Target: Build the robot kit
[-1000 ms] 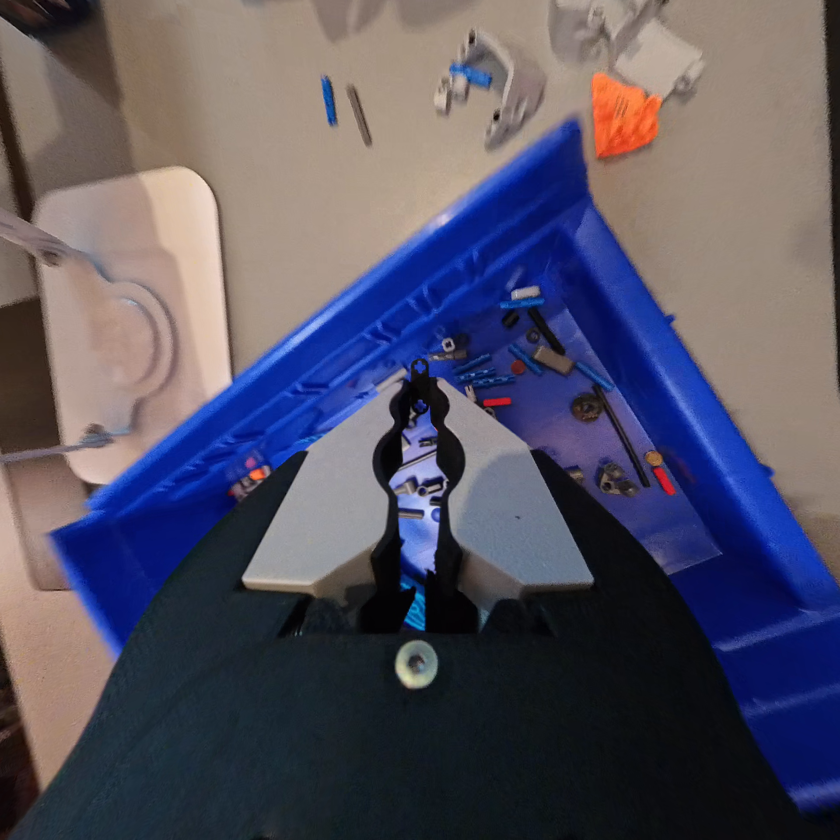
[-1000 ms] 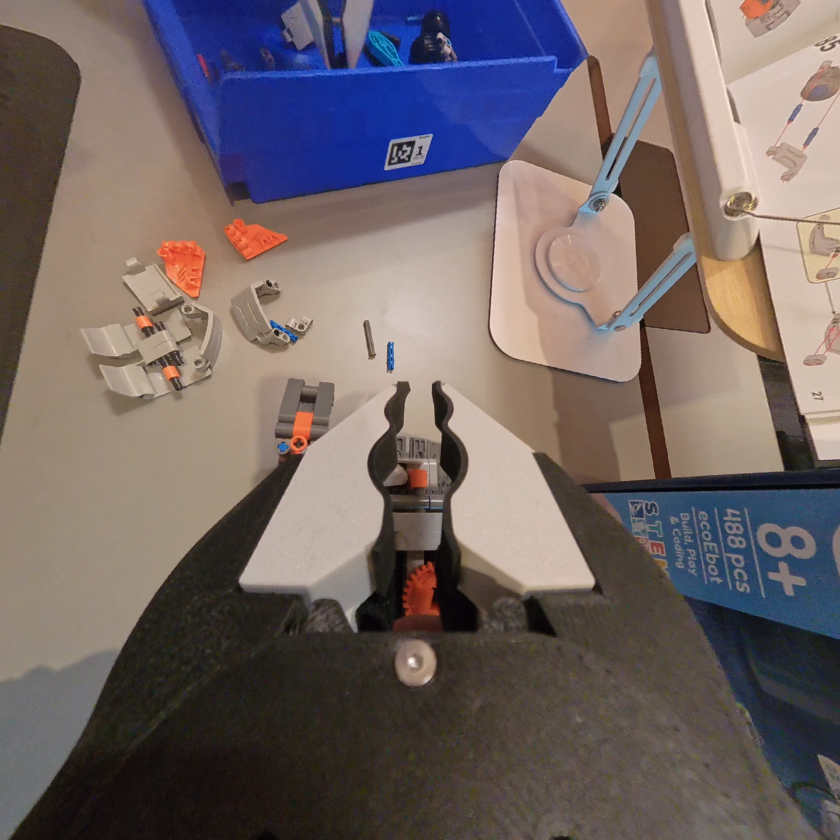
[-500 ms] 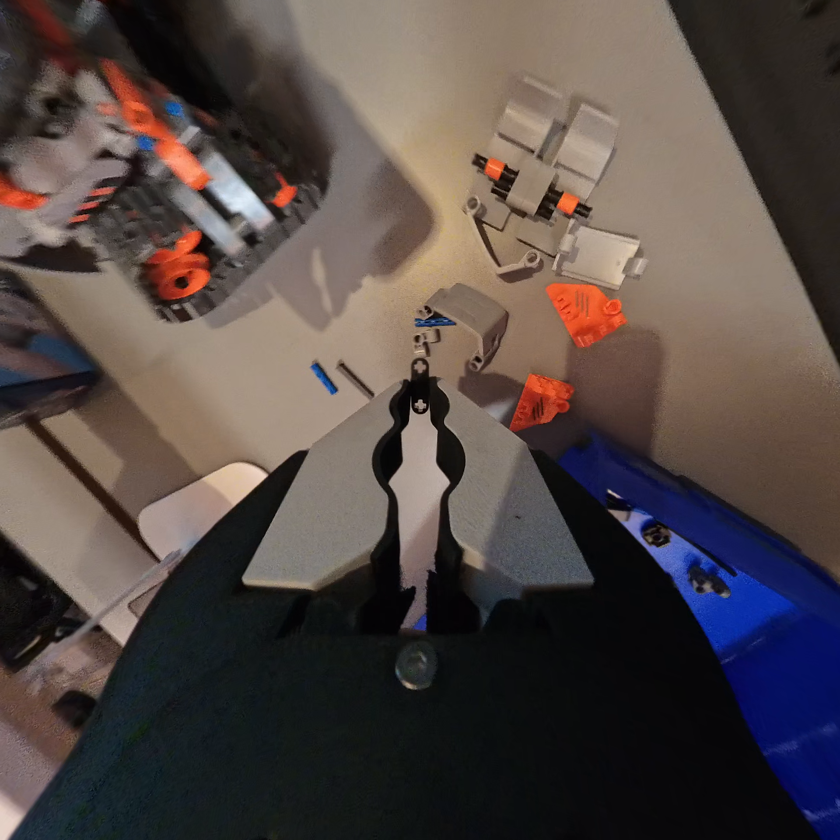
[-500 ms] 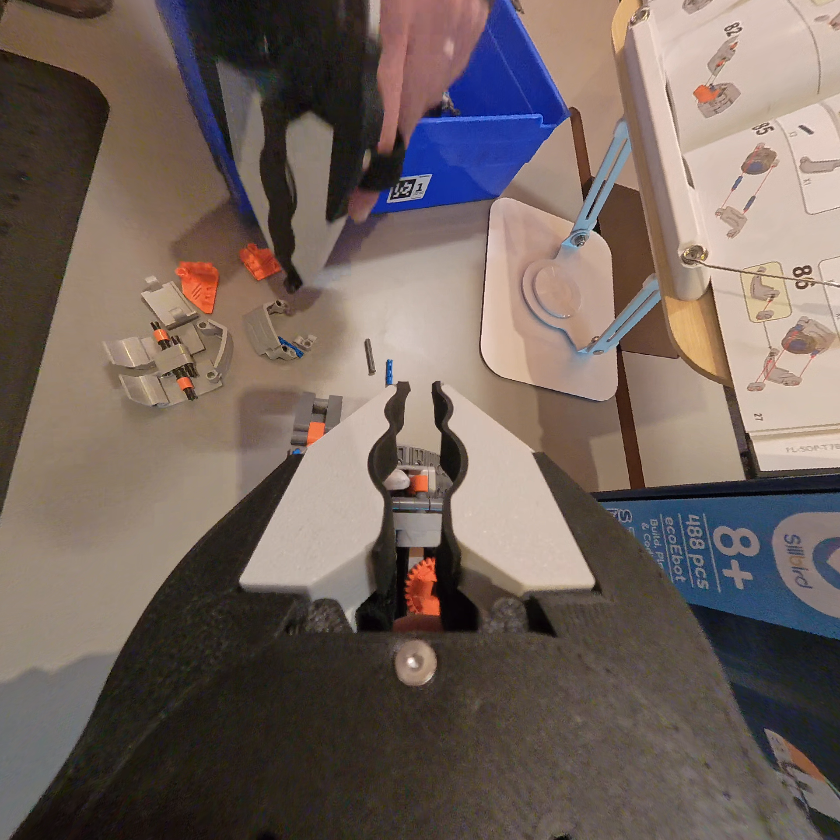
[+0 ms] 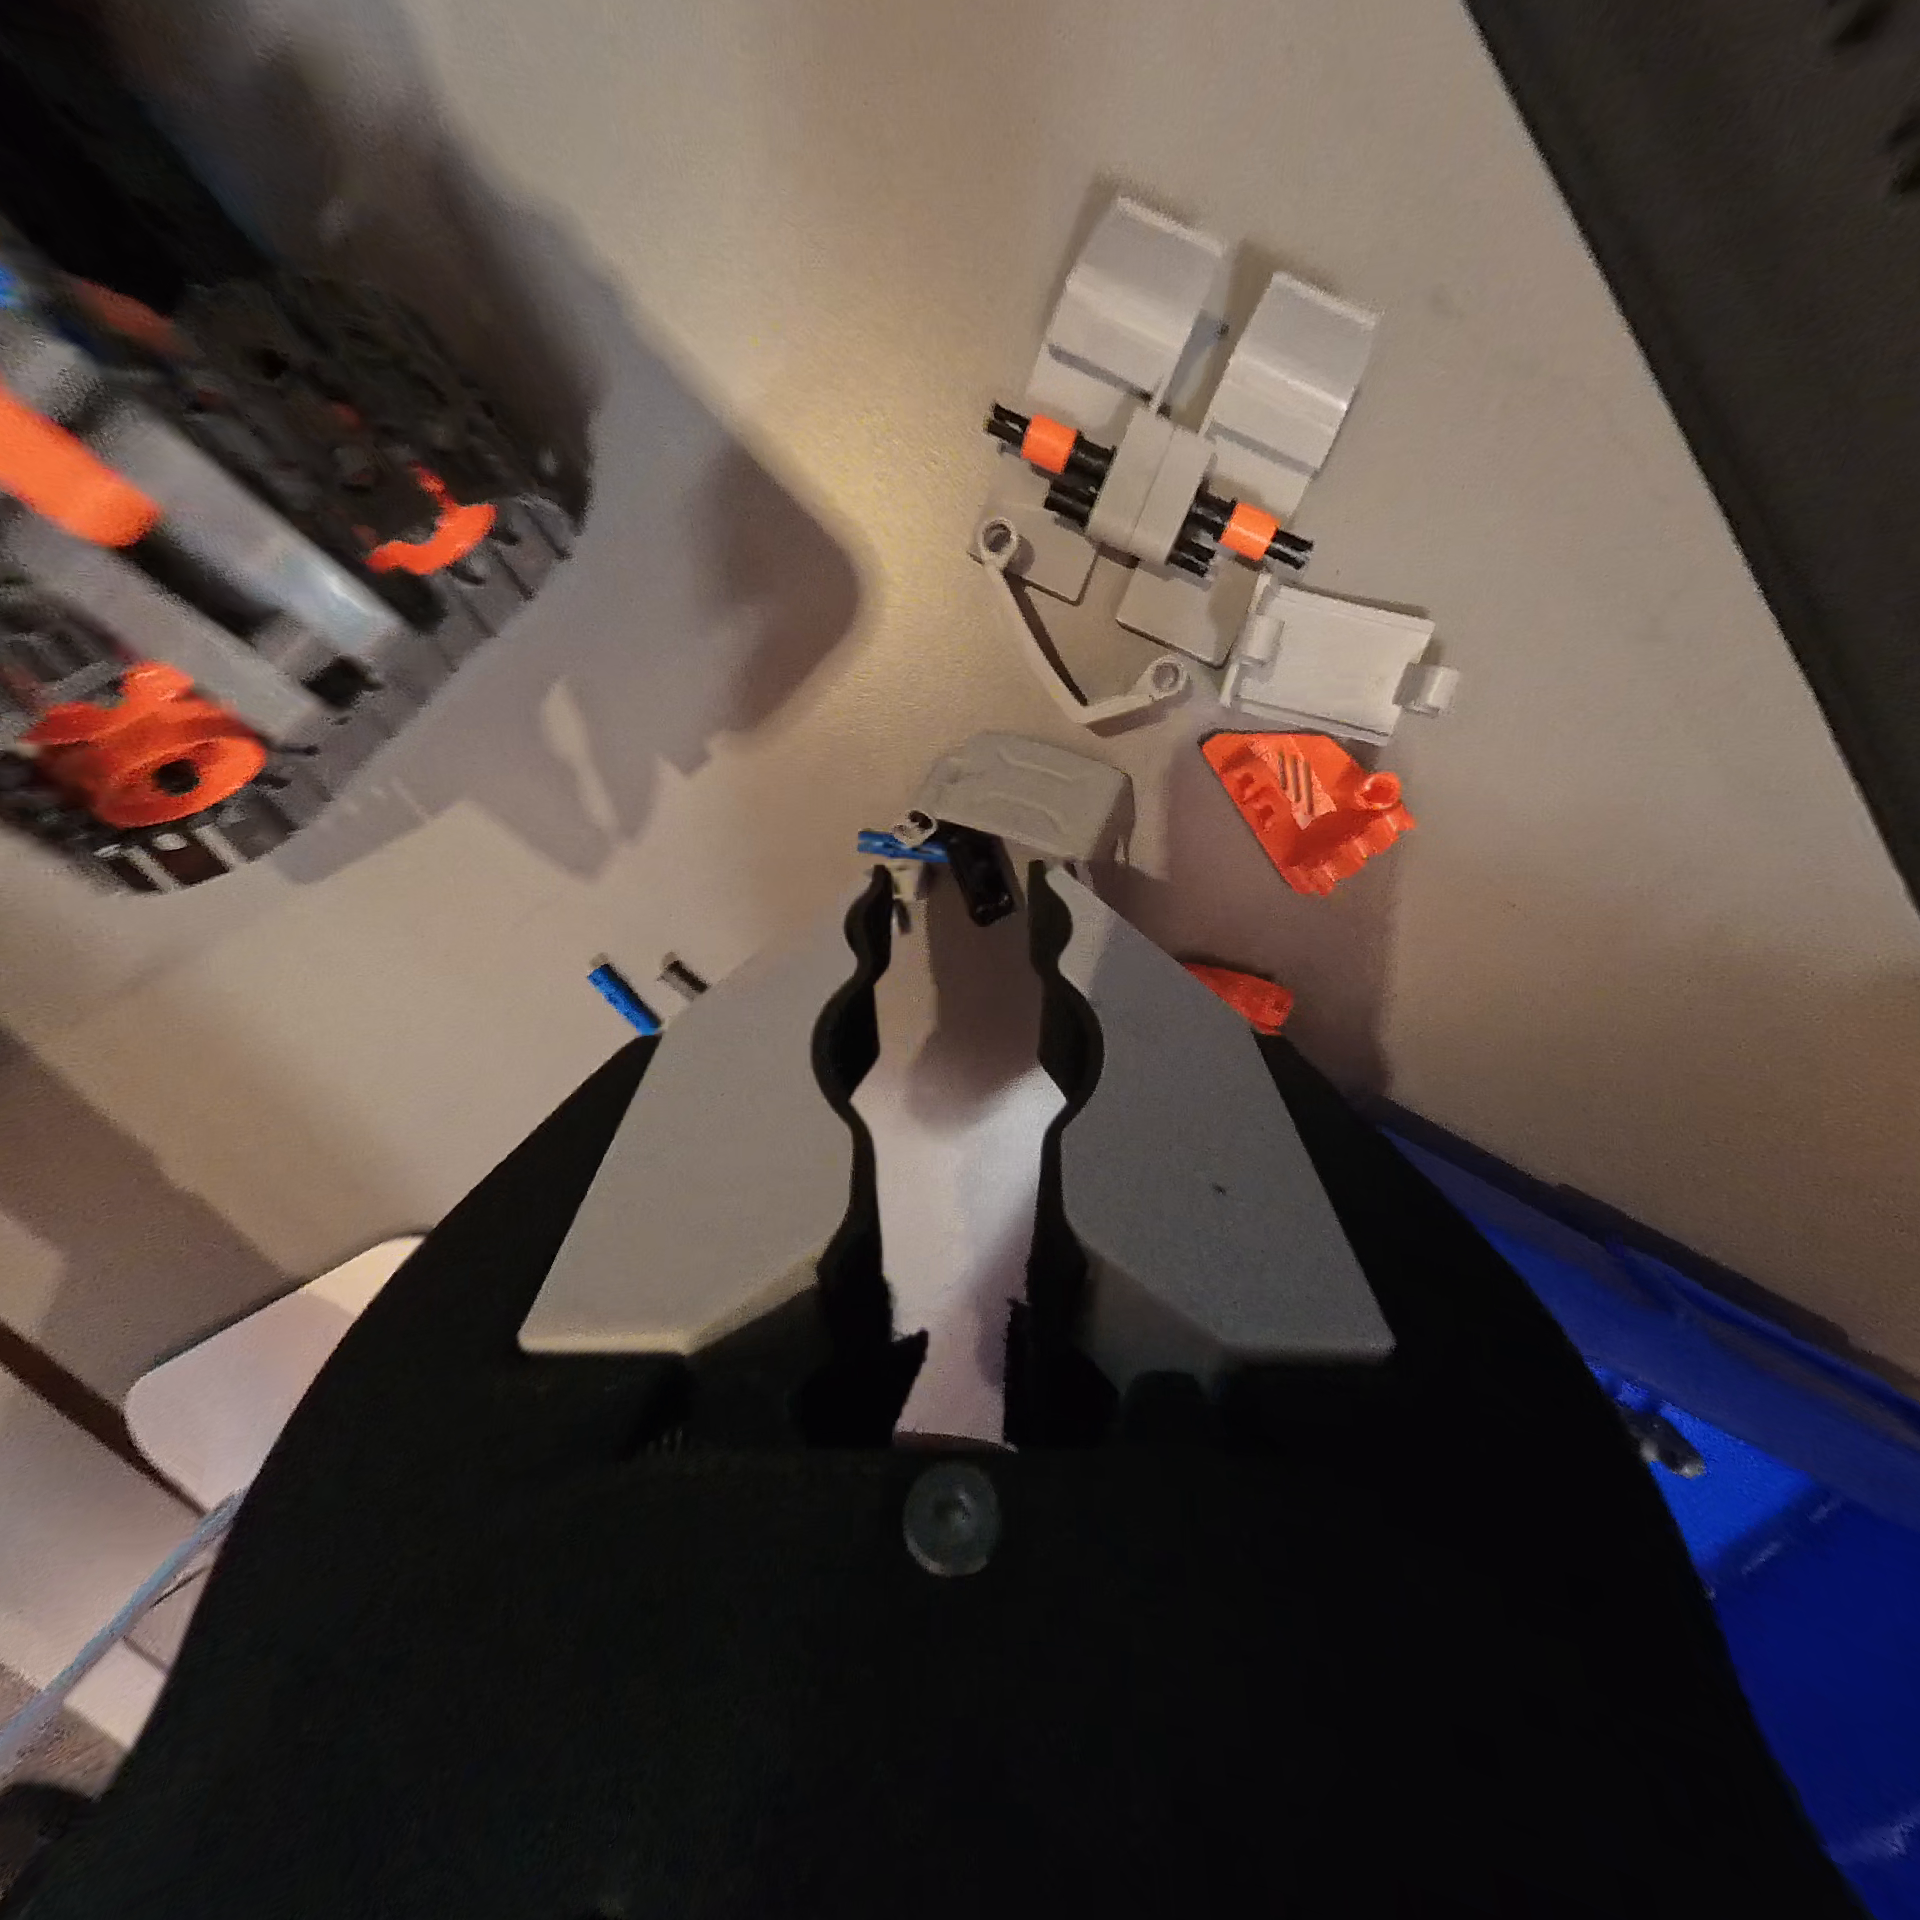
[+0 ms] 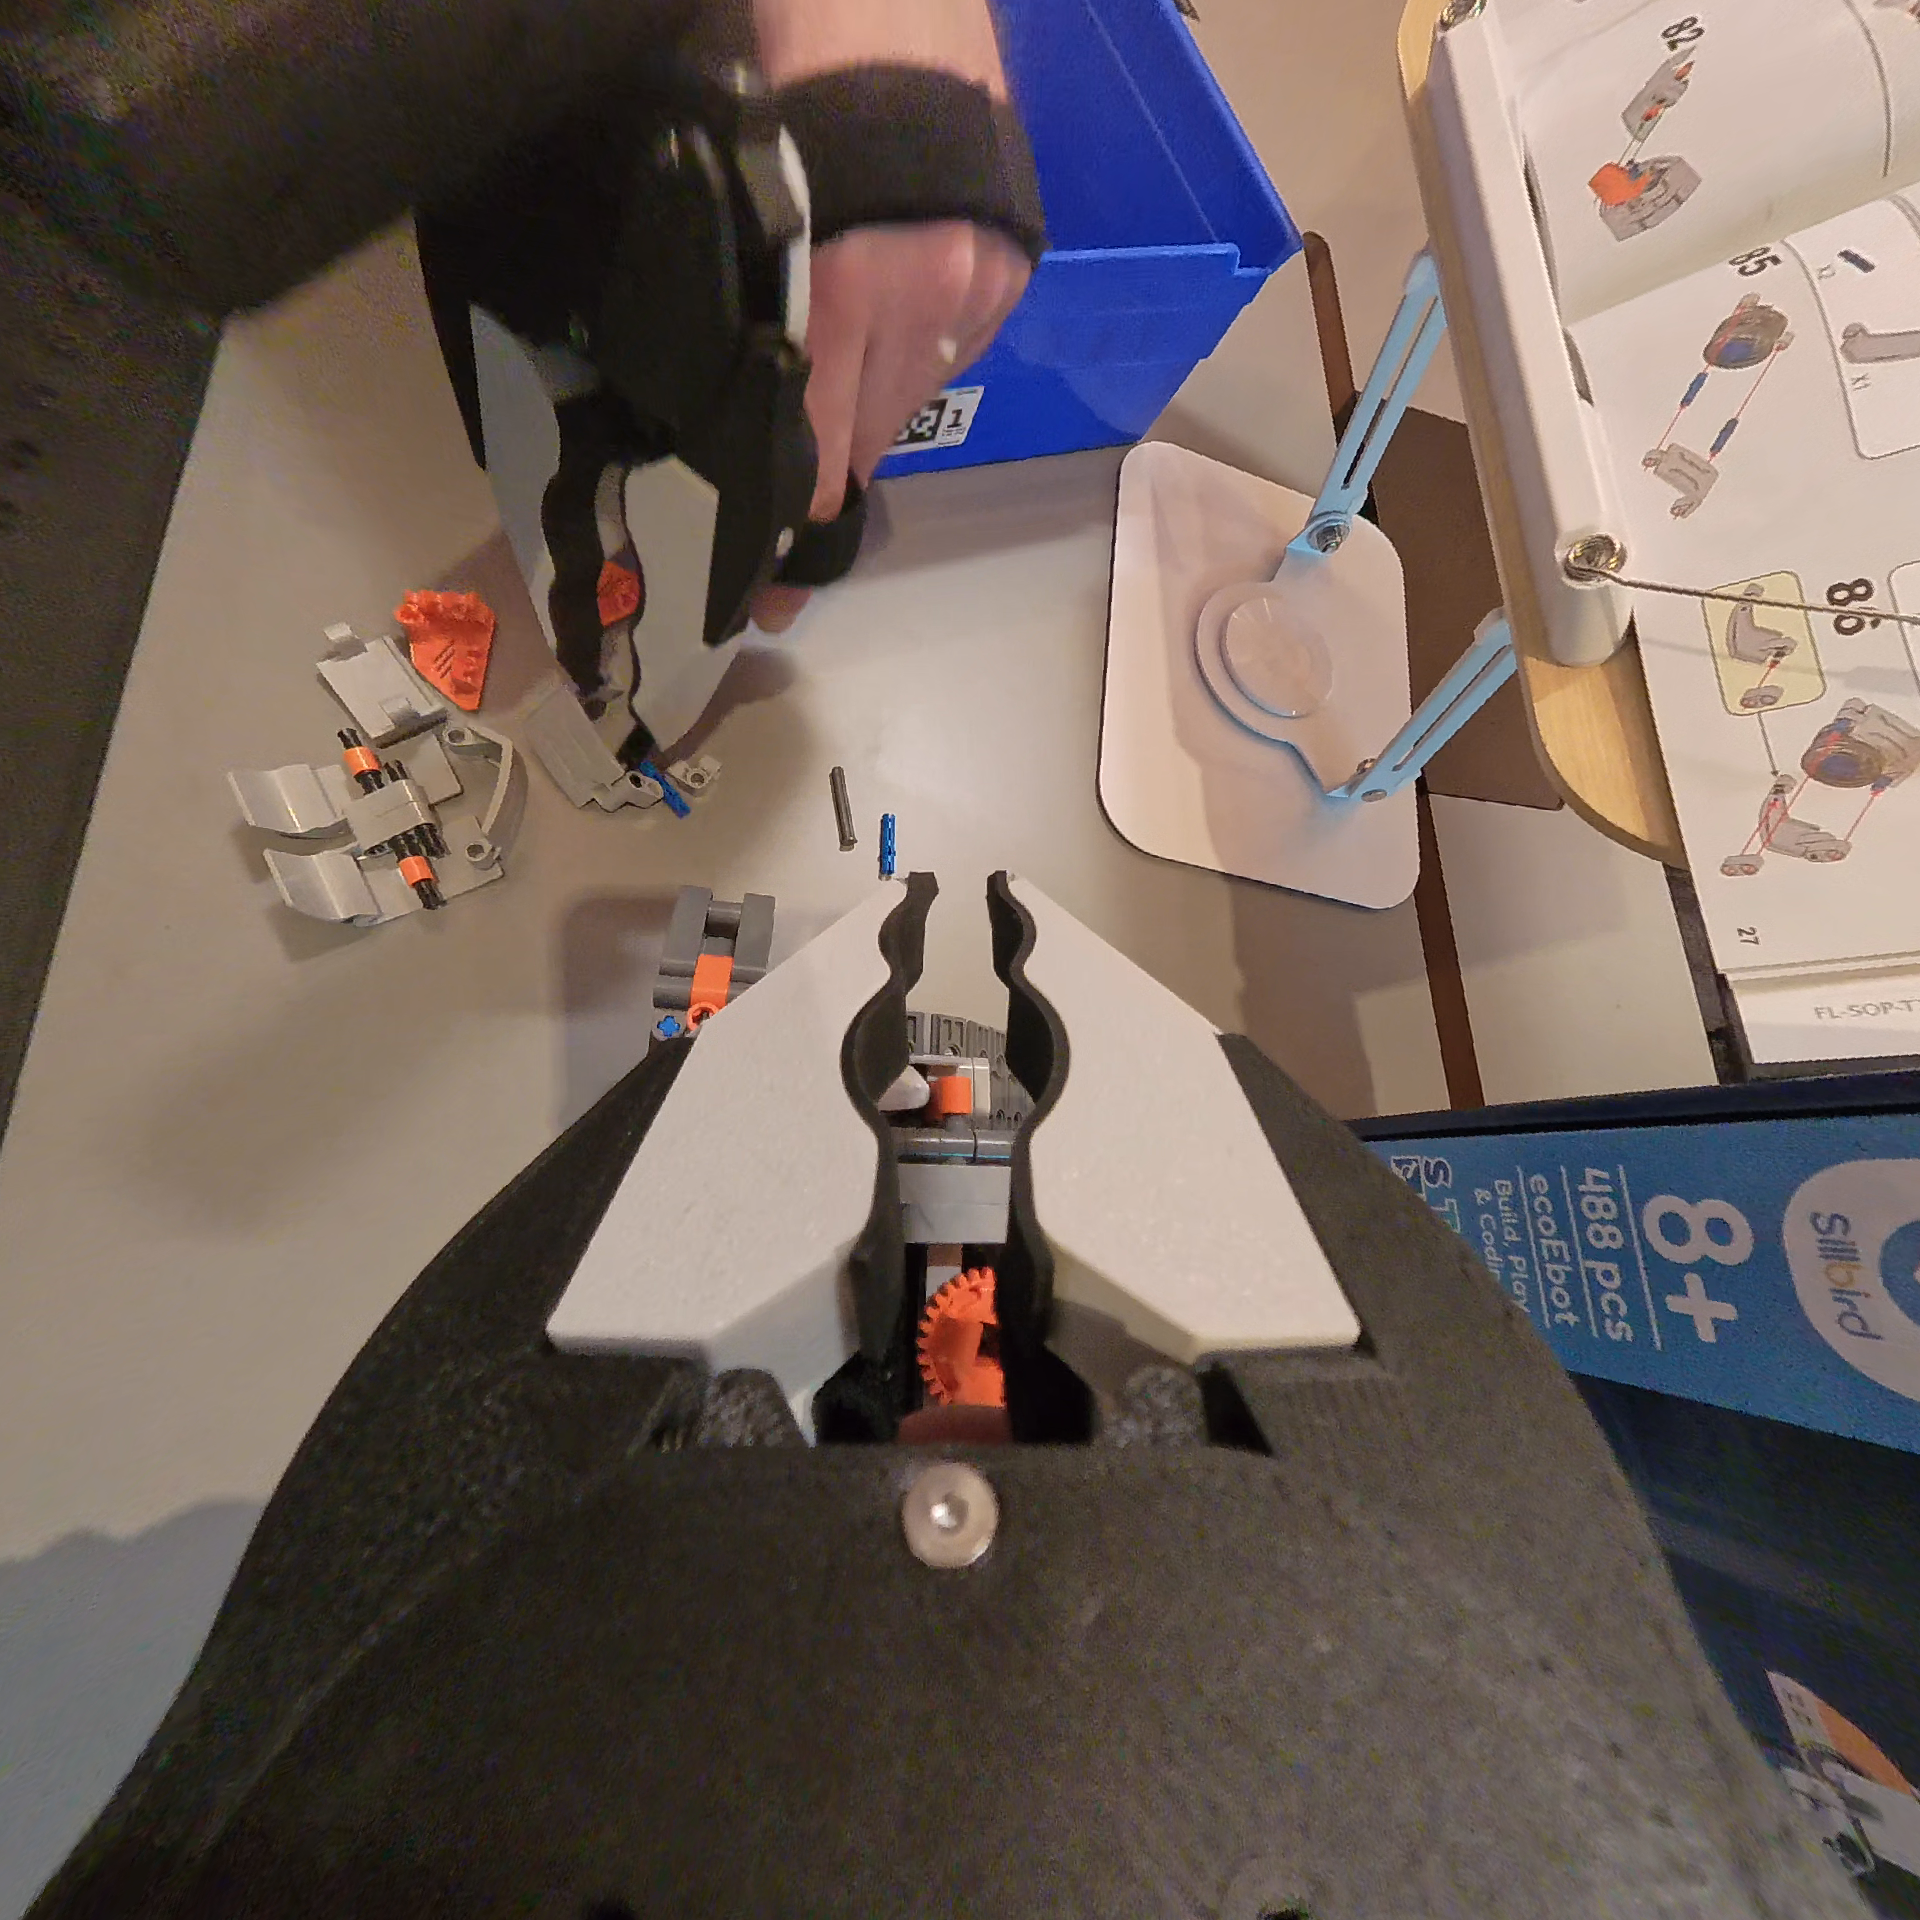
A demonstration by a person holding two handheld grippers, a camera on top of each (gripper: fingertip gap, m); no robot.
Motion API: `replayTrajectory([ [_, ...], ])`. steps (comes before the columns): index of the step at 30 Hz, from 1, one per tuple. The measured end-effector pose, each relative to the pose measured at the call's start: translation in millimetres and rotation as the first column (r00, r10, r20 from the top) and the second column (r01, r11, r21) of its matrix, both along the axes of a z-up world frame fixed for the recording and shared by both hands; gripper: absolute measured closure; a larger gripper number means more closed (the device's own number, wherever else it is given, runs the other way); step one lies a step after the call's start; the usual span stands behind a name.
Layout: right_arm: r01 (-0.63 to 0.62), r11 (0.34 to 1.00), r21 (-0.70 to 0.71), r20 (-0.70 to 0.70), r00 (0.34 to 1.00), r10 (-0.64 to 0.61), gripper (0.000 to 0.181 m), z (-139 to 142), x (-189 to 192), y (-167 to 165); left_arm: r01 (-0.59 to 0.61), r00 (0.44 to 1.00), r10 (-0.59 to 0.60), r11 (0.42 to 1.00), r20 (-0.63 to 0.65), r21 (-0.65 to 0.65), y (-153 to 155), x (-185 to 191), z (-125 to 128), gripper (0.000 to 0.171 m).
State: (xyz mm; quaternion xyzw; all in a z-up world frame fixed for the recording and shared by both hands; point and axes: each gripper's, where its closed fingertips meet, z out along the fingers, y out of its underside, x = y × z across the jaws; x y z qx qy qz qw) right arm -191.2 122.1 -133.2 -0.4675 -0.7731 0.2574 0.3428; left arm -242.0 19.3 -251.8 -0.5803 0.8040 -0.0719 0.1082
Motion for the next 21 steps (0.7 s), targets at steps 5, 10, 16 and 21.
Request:
replayTrajectory([
  [5, 0.006, 1.0, 0.003, -0.006, 1.0, -0.006, 0.172, 2.2, 1.3, 1.5, -0.086, 0.991, 0.075, 0.992, 0.115, 0.091, 7.2, -9.6, 42.7, 0.136],
  [10, 0.003, 1.0, 0.008, -0.007, 1.0, -0.003, 0.172, 2.9, 0.9, 0.4, -0.23, 0.965, 0.198, 0.954, 0.173, 0.191, 14.1, -53.5, 81.4, 0.136],
  [16, 0.007, 1.0, 0.005, -0.001, 1.0, -0.007, 0.171, -0.6, -0.4, 1.8, -0.402, 0.912, 0.356, 0.873, 0.202, 0.278, 4.6, -123.9, 108.9, 0.138],
  [21, 0.008, 1.0, 0.004, 0.003, 1.0, -0.008, 0.171, -2.5, -1.1, 2.0, -0.52, 0.854, 0.478, 0.799, 0.206, 0.302, -10.5, -179.7, 114.6, 0.143],
])
